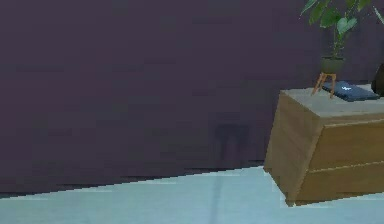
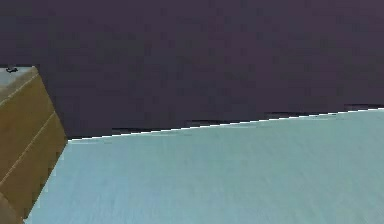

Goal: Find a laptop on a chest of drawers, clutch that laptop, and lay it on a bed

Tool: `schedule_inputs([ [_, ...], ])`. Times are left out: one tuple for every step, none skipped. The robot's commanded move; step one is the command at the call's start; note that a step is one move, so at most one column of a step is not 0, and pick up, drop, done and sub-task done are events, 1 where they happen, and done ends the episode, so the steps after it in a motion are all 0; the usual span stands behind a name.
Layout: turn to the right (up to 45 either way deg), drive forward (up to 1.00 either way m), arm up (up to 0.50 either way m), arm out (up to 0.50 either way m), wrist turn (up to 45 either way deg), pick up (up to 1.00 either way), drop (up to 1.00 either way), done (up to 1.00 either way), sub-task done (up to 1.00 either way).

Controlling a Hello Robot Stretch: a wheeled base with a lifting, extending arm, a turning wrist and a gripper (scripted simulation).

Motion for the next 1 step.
schedule_inputs([
  [42.0, 0.0, 0.0, 0.0, 0.0, 0.0, 0.0, 0.0, 0.0],
])
